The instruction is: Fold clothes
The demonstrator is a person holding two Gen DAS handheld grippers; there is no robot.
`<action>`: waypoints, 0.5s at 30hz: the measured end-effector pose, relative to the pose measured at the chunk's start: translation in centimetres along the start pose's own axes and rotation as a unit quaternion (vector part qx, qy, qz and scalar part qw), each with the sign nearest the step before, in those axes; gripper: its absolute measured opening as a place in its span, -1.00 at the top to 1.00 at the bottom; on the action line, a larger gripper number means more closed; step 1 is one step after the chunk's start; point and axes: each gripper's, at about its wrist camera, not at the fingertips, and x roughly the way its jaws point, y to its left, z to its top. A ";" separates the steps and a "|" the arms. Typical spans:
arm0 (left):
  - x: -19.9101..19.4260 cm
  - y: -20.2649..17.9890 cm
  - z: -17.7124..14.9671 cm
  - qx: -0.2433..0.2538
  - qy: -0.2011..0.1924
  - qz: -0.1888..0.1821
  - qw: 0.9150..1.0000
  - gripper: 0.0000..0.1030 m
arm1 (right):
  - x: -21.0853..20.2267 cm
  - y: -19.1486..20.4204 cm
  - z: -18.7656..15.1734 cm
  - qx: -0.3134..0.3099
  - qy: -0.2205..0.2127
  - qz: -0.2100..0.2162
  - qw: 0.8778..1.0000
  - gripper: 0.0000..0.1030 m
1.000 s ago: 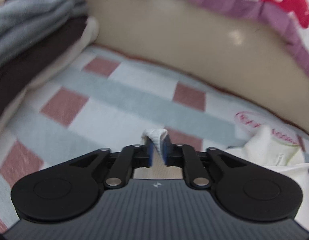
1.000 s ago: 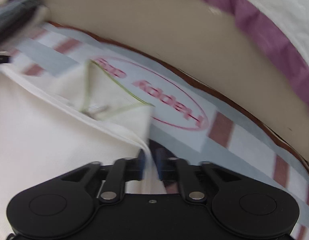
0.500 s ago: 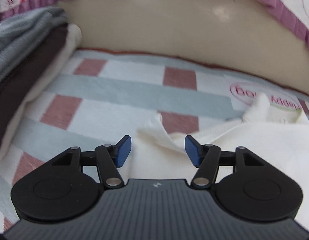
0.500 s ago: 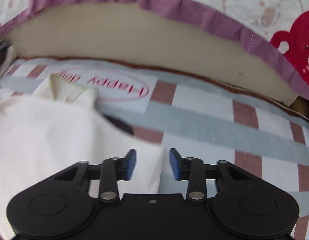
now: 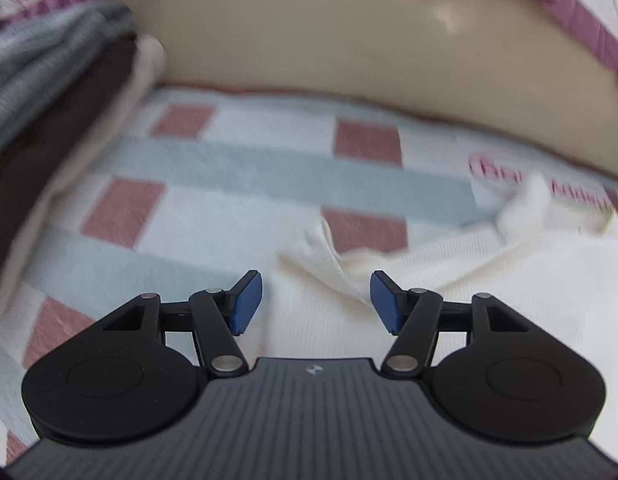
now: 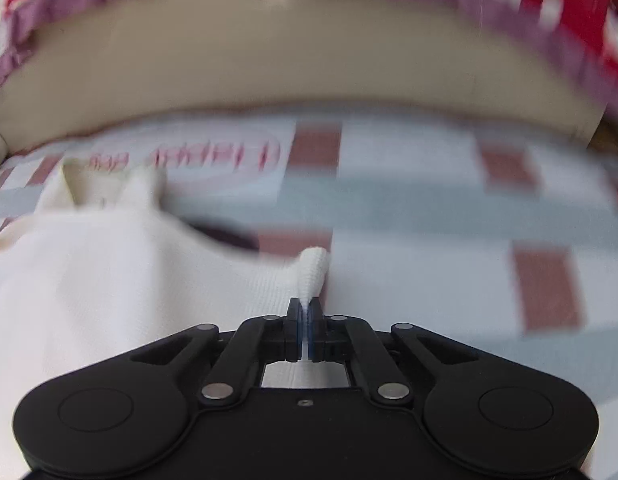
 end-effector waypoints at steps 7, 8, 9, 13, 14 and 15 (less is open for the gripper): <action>-2.2 1.5 1.3 -0.011 -0.043 0.015 0.999 -0.40 | 1.4 -0.9 0.4 -0.006 0.051 -0.050 0.997 0.86; -2.3 1.5 1.3 -0.007 -0.038 0.019 0.999 -0.40 | 1.9 -0.7 0.0 -0.015 0.062 -0.085 0.994 0.74; -2.4 1.4 1.2 0.001 -0.033 0.026 0.999 -0.40 | 2.5 -0.5 -0.3 -0.020 0.072 -0.121 0.990 0.74; -3.3 1.6 0.3 0.028 0.000 0.062 0.998 -0.40 | 0.9 0.4 -1.5 -0.026 0.043 -0.136 0.989 0.63; -3.7 2.1 -0.2 0.027 0.014 0.071 0.997 -0.40 | 0.1 0.8 -1.8 -0.030 0.029 -0.124 0.991 0.34; -4.3 2.8 -0.8 0.016 0.031 0.073 0.997 -0.40 | -0.8 1.2 -2.1 -0.036 0.019 -0.109 0.993 0.16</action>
